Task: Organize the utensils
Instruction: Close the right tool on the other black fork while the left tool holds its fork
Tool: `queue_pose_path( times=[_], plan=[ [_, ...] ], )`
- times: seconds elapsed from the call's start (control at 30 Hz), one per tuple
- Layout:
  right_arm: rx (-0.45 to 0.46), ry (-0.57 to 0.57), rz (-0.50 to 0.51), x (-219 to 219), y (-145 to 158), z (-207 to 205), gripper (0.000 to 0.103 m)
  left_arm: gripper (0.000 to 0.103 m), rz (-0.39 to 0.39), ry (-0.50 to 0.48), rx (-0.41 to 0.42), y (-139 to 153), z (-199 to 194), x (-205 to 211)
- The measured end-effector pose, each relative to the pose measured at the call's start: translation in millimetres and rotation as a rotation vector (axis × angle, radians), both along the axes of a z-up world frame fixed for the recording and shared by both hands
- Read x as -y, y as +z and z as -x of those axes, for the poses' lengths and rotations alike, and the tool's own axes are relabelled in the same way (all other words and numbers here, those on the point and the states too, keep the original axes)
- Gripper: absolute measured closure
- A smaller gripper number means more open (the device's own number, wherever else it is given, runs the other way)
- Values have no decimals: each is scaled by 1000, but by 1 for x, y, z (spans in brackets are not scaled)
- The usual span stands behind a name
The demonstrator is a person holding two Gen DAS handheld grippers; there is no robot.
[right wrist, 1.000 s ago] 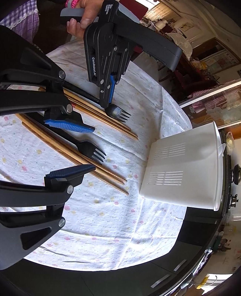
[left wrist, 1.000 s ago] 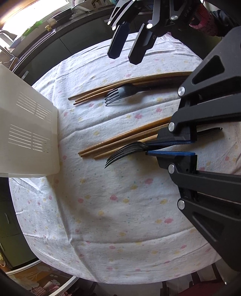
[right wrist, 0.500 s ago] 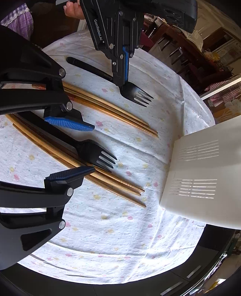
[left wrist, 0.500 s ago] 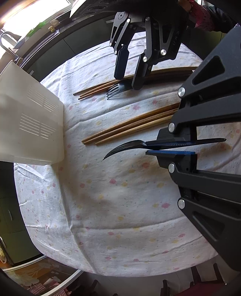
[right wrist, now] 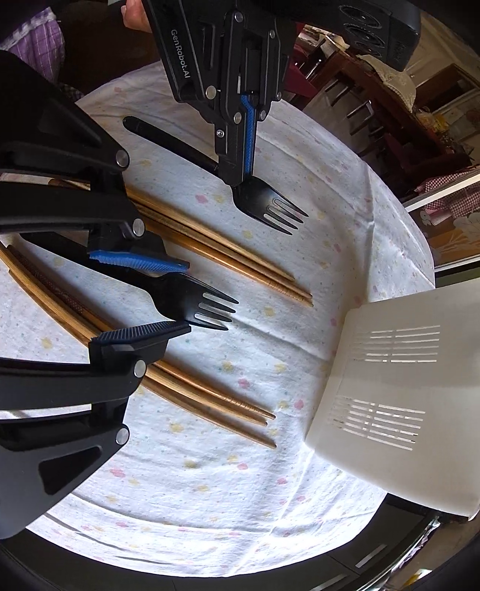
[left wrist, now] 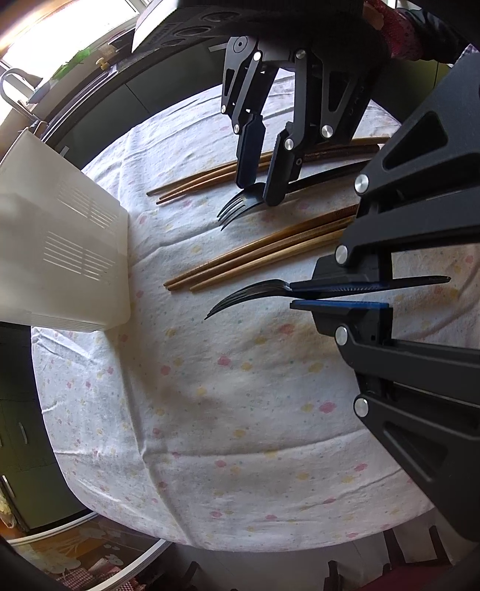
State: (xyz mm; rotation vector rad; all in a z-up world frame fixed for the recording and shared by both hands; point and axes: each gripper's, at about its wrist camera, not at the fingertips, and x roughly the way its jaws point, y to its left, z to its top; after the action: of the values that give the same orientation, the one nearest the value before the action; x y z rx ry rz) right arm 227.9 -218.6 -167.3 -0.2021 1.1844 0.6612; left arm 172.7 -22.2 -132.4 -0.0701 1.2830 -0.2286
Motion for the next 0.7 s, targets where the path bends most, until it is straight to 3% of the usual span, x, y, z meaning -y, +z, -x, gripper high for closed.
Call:
queue_pose_path(
  times=[0.23,0.7],
  plan=[
    [31,-30,-107,19,26,8,75,99,13,-12,45,19,5,1],
    [195,-41,-241,47,94,46,75,99,46,-65,173,81,17,23]
  ],
)
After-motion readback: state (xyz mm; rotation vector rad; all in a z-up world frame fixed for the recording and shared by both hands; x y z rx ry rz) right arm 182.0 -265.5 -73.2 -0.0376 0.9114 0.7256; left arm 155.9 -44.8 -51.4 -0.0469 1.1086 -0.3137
